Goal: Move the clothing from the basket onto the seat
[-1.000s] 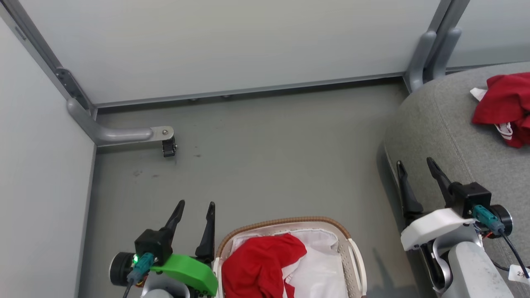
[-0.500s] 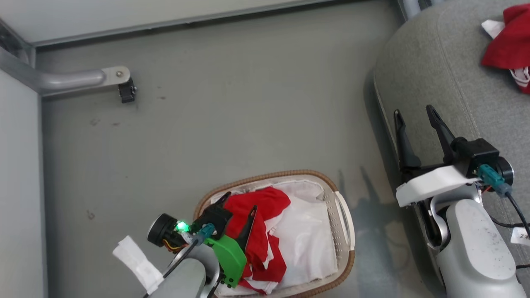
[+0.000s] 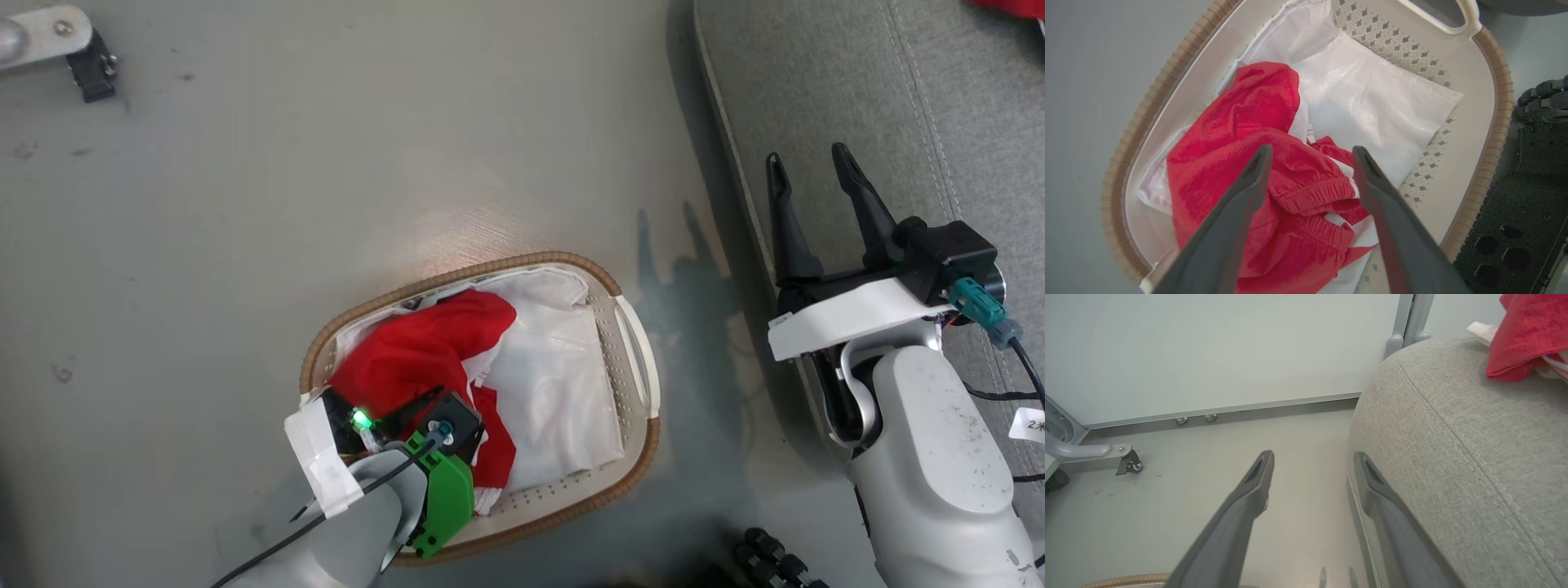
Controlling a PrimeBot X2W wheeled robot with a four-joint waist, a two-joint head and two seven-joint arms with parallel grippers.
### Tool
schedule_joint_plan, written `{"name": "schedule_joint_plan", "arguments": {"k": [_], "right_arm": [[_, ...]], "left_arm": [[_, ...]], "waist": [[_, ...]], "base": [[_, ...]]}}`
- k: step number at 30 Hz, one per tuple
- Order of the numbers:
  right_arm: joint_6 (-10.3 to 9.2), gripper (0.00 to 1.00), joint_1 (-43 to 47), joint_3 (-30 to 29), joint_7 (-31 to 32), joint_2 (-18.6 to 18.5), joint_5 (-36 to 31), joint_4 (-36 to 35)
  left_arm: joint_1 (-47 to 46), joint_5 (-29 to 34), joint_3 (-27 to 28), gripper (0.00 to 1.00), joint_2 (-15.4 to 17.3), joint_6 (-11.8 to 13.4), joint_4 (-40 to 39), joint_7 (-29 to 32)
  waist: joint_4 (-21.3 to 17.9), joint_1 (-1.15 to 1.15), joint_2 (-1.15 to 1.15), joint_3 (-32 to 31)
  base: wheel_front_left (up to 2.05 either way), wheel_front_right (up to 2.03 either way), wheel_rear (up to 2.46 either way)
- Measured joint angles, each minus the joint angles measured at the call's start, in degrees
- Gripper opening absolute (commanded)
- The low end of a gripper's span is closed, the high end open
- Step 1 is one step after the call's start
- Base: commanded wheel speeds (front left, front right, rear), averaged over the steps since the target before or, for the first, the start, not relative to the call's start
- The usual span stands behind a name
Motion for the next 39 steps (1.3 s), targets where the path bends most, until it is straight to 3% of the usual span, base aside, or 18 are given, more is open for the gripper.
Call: {"name": "schedule_joint_plan", "arguments": {"k": [9, 16, 31, 35, 36, 39], "right_arm": [[0.0, 1.0, -1.47, 2.0, 0.0, -0.01, 1.62, -0.77], [0.01, 1.0, -2.6, 4.1, 0.0, 0.02, 3.07, -1.46], [0.0, 1.0, -3.25, 5.95, 0.0, 0.02, 4.88, -2.12], [0.0, 1.0, -3.3, 5.89, 0.0, 0.02, 4.92, -2.05], [0.0, 1.0, -3.33, 5.84, 0.0, 0.02, 4.93, -2.02], [0.0, 1.0, -3.52, 5.71, 0.0, 0.02, 4.97, -1.8]], "left_arm": [[-4.35, -1.63, -2.66, 1.0, 0.03, 0.0, 5.64, 1.83], [-6.67, -1.33, -3.56, 1.0, 0.27, 1.71, 9.17, 4.98], [-7.85, -2.89, -3.37, 1.0, 1.07, 3.98, 11.14, 13.16], [-7.94, -2.97, -3.58, 0.05, 1.13, 4.48, 11.21, 13.92], [-7.95, -2.99, -3.68, 0.0, 1.13, 4.48, 11.25, 13.88], [-7.95, -3.18, -4.05, 0.0, 1.05, 4.19, 11.18, 12.81]], "waist": [[-3.37, 0.0, 0.0, 6.87], [-5.26, 0.0, 0.0, 10.62], [-8.37, 0.0, 0.0, 14.65], [-8.58, 0.0, 0.0, 14.83], [-8.56, 0.0, 0.0, 14.78], [-8.46, 0.0, 0.0, 14.51]], "base": [[0.0, 0.0, 0.0], [0.0, 0.0, 0.0], [0.0, 0.0, 0.0], [0.0, 0.0, 0.0], [0.0, 0.0, 0.0], [0.0, 0.0, 0.0]]}}
